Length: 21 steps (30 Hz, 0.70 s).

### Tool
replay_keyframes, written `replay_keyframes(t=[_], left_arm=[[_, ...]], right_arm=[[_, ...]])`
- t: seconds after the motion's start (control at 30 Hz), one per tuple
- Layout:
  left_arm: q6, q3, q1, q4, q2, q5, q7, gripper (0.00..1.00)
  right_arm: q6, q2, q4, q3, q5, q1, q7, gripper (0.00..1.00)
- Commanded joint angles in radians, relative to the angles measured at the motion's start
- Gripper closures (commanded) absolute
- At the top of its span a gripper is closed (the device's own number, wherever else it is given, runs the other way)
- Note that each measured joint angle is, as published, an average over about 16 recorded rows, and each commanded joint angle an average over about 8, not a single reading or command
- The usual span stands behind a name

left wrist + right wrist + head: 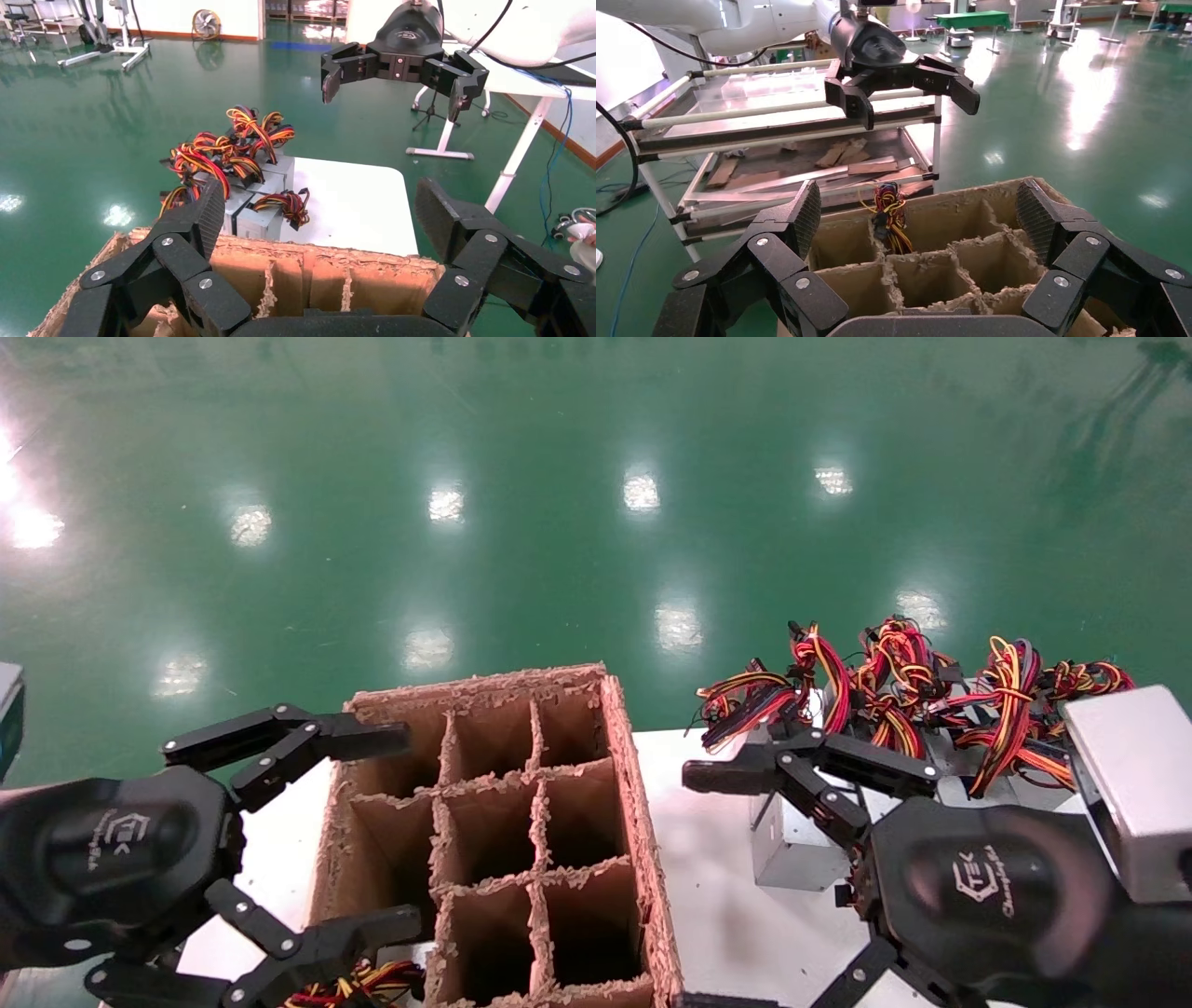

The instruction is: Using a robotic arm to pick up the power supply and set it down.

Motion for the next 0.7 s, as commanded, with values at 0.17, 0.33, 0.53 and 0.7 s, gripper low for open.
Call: replay_keyframes(t=[0.17, 0.33, 0.53, 0.7], left_arm=[[0.000, 0.000, 0.000, 0.000, 0.000, 0.000, 0.000, 0.00], [0.000, 0.000, 0.000, 0.000, 0.000, 0.000, 0.000, 0.00], [0.000, 0.000, 0.000, 0.000, 0.000, 0.000, 0.000, 0.00], [0.000, 0.000, 0.000, 0.000, 0.000, 0.000, 0.000, 0.00]], right_arm=[[-0.020, -0.002, -0.002, -0.005, 0.001, 0.007, 0.003, 0.00], [-0.012, -0.001, -0.002, -0.004, 0.001, 0.004, 0.002, 0.00], [-0.005, -0.001, -0.001, -0.002, 0.001, 0.002, 0.001, 0.00], [-0.001, 0.000, -0.001, -0.001, 0.001, 0.000, 0.001, 0.00]])
